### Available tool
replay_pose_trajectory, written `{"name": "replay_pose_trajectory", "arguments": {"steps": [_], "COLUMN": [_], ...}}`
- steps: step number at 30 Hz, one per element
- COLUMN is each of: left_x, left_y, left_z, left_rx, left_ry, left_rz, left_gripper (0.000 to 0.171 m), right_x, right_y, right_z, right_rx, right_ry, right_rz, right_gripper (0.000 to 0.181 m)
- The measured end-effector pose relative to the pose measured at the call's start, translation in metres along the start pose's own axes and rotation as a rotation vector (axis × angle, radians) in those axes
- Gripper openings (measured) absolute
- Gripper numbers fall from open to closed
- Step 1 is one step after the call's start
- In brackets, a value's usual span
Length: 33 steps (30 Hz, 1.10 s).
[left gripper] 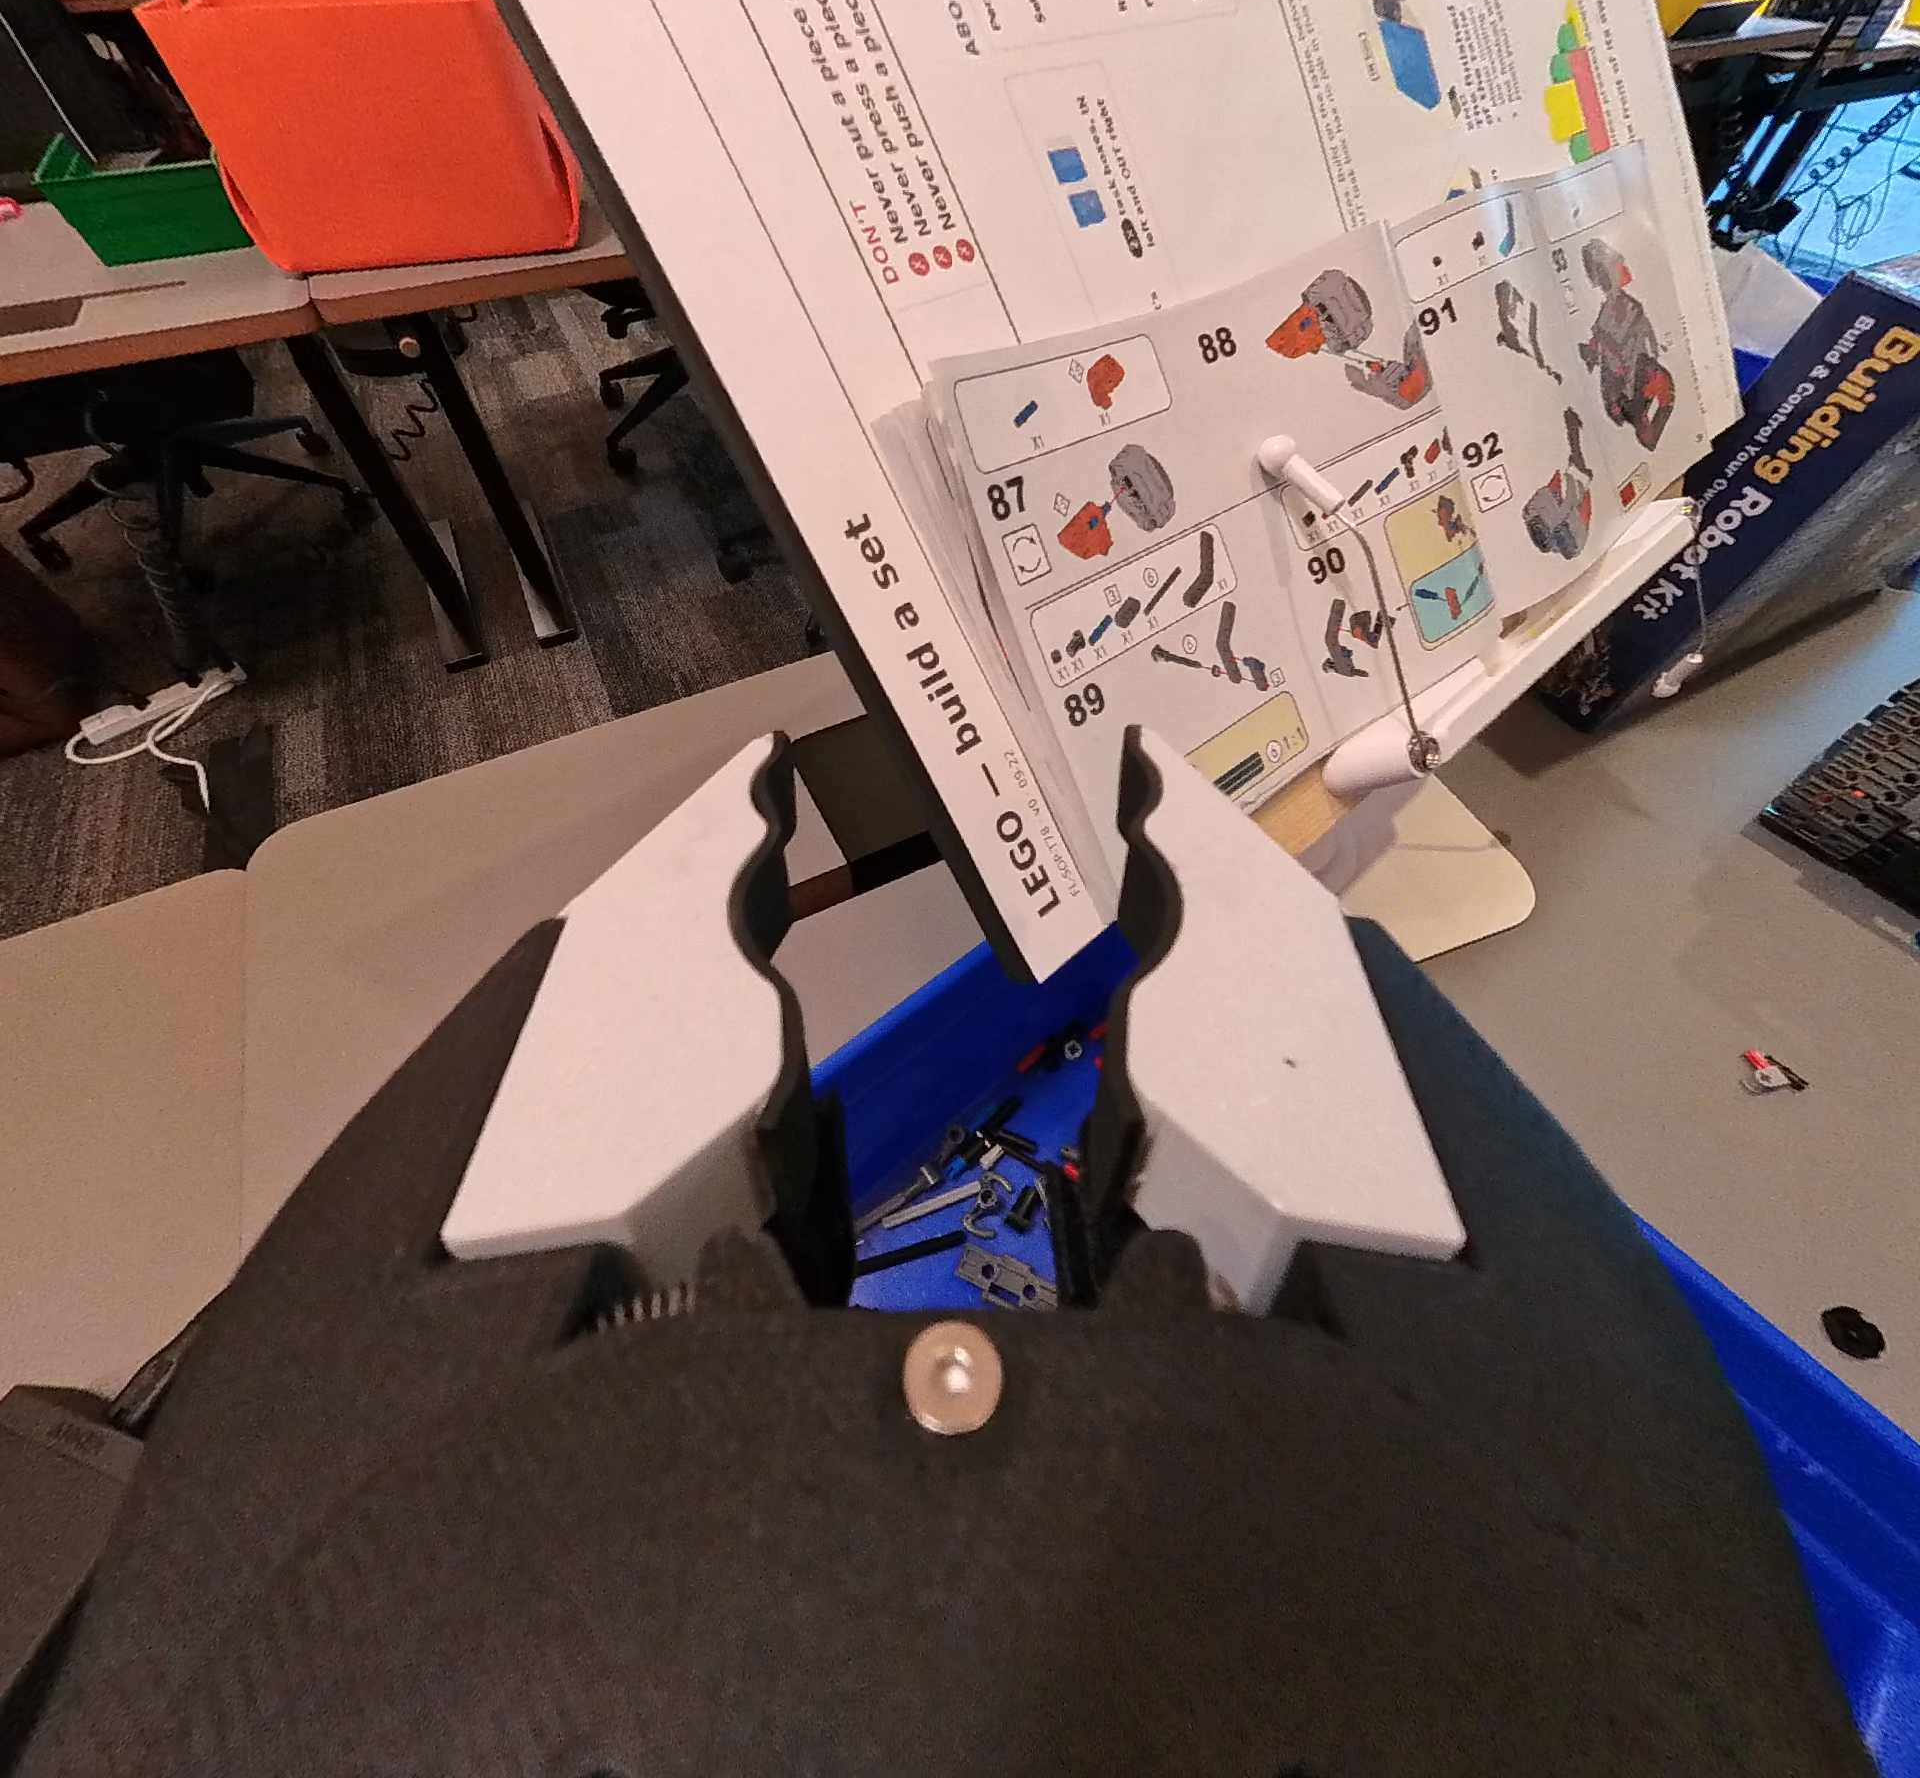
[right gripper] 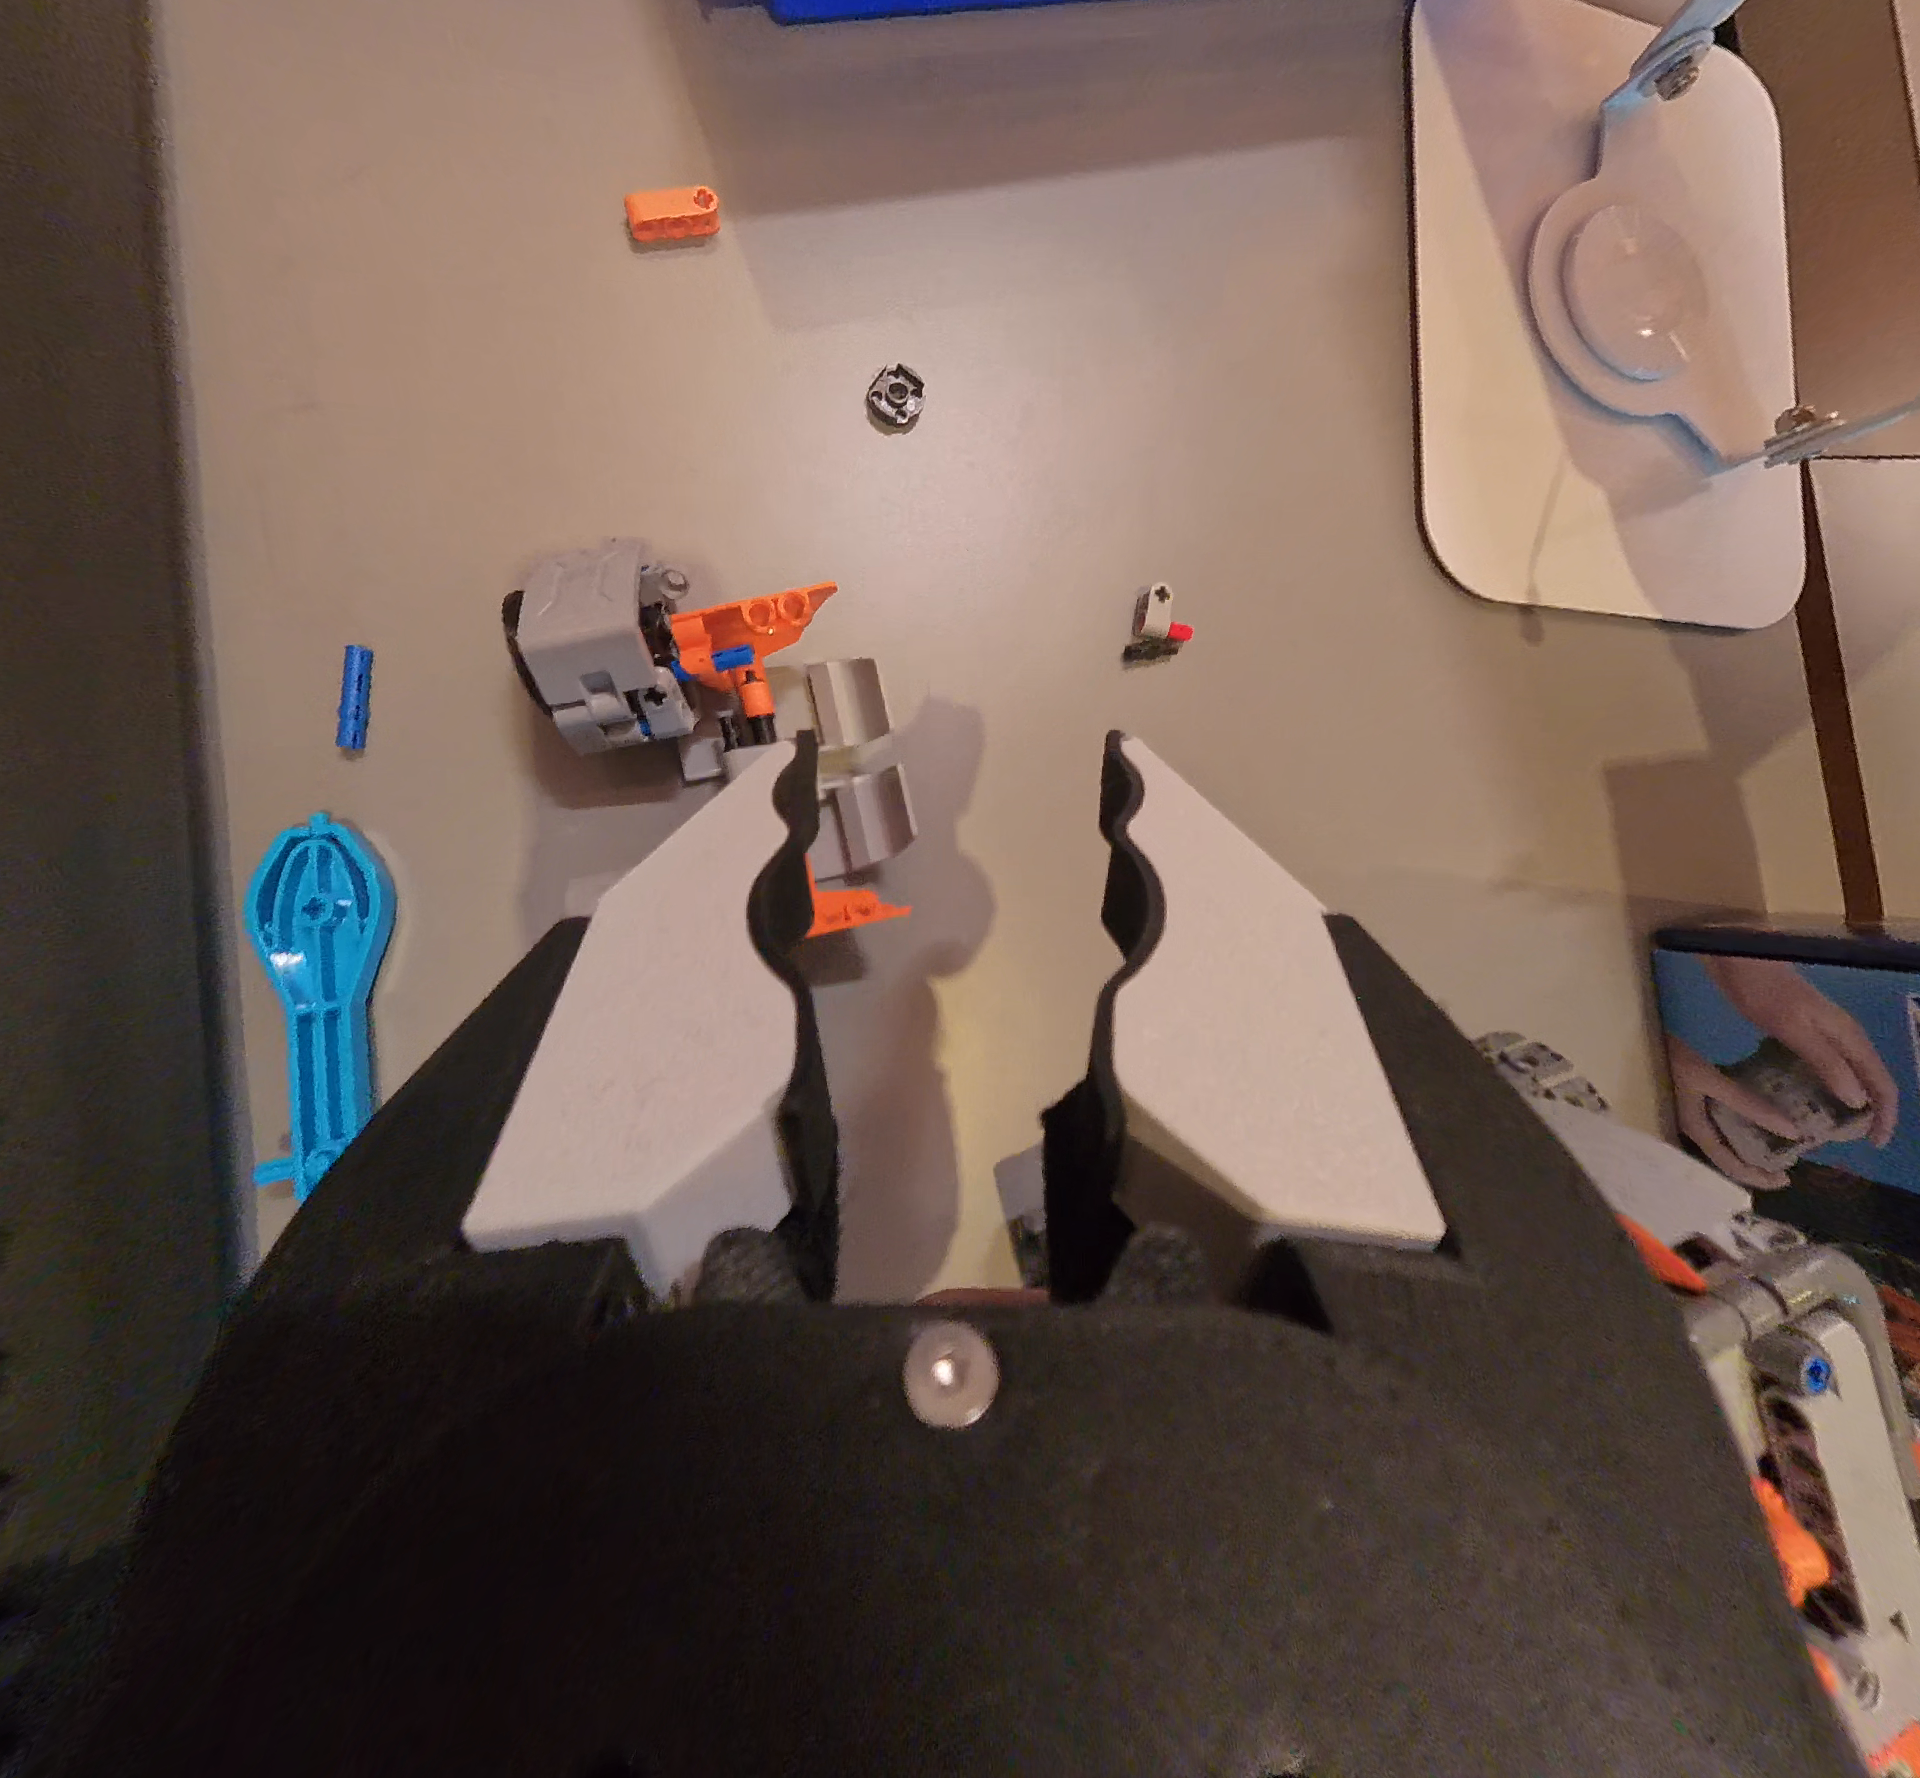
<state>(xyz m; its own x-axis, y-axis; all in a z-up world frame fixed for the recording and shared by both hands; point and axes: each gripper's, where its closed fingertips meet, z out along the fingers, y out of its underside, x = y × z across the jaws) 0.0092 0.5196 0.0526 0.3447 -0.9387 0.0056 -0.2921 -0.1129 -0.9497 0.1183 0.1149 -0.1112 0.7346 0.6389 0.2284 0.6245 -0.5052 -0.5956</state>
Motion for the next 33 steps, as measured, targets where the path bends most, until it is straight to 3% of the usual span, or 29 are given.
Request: {"name": "replay_pose_trajectory", "arguments": {"steps": [16, 26, 33], "left_x": [0.001, 0.006, 0.008], "left_y": [-0.003, -0.005, -0.005], "left_z": [-0.007, -0.007, -0.006], "left_rx": [0.013, 0.011, 0.003], "left_ry": [0.009, 0.013, 0.012], "left_rz": [0.004, 0.025, 0.038], "left_gripper": [0.06, 0.06, 0.059], "right_x": [-0.052, -0.066, -0.064], "right_y": [0.023, 0.038, 0.048], "right_z": [0.008, -0.008, 0.001], "right_rx": [-0.147, -0.214, -0.275], "right_ry": [-0.238, -0.26, -0.259], "right_rz": [-0.012, -0.05, -0.077], "right_gripper": [0.069, 0.051, 0.031]}}
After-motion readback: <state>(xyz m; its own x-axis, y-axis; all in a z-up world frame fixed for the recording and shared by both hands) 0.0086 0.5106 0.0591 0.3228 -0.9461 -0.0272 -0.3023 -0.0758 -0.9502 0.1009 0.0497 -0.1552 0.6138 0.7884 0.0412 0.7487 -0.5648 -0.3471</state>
